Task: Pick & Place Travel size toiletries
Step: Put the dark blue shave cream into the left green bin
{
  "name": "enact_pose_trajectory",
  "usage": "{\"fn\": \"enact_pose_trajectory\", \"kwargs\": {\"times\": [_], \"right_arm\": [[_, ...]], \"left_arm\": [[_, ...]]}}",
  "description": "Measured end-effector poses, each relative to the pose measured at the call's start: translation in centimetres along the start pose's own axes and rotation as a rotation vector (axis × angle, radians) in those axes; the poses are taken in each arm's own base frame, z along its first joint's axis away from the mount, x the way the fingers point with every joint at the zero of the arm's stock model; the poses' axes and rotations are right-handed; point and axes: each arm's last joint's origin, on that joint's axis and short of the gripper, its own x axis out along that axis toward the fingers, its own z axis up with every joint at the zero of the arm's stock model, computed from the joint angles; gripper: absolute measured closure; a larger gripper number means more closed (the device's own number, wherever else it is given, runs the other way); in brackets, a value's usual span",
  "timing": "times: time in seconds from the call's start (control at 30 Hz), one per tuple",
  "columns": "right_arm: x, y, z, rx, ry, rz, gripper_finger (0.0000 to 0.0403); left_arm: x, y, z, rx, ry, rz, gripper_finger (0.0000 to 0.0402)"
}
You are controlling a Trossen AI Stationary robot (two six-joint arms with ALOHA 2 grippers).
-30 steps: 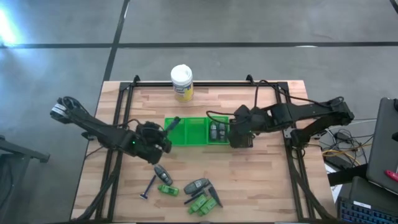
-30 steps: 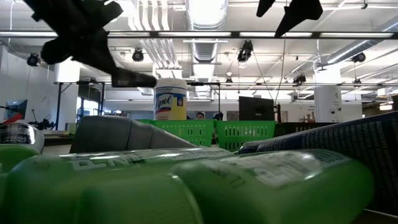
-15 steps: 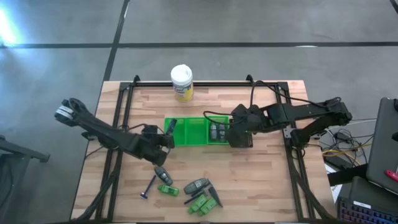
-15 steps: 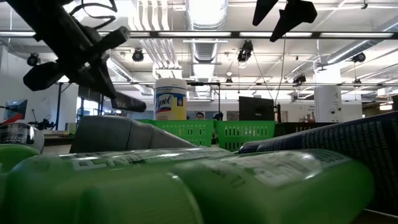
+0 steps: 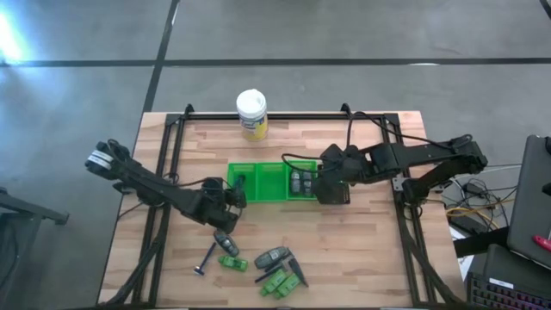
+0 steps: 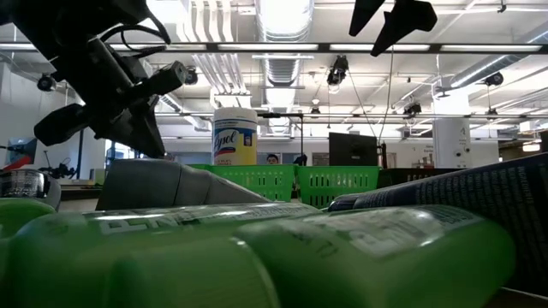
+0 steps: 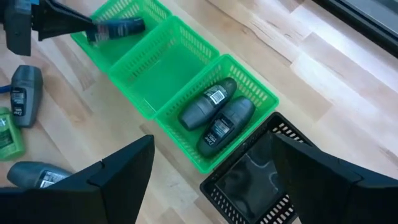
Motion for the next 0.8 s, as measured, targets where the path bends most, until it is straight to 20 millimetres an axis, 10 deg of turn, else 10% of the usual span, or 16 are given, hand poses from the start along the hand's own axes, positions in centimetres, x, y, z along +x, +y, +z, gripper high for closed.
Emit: {"fn": "enact_pose_trajectory", "kwargs": {"times": [0.27,0.43,0.57,0.8], "right_arm": [[0.0,0.2,-0.2,0.001,0.069,0.056,0.0072],[0.7,0.9,-1.4,0.004,0.197,0.117,0.0055],[1.6,2.4,-3.9,-0.04,0.269,0.107,0.0051],[1.5,7.2,-10.2,-0.155,0.332,0.168,0.0075]], "left_arm": [[-1.0,-0.4,0.6,0.102,0.06,-0.031,0.024],[-3.9,-2.5,0.8,0.686,0.1,-0.26,0.0217],[-6.0,-3.5,0.5,1.081,0.153,-0.459,0.022],[-7.1,-3.7,1.4,1.1,0.142,-0.517,0.0229]]}}
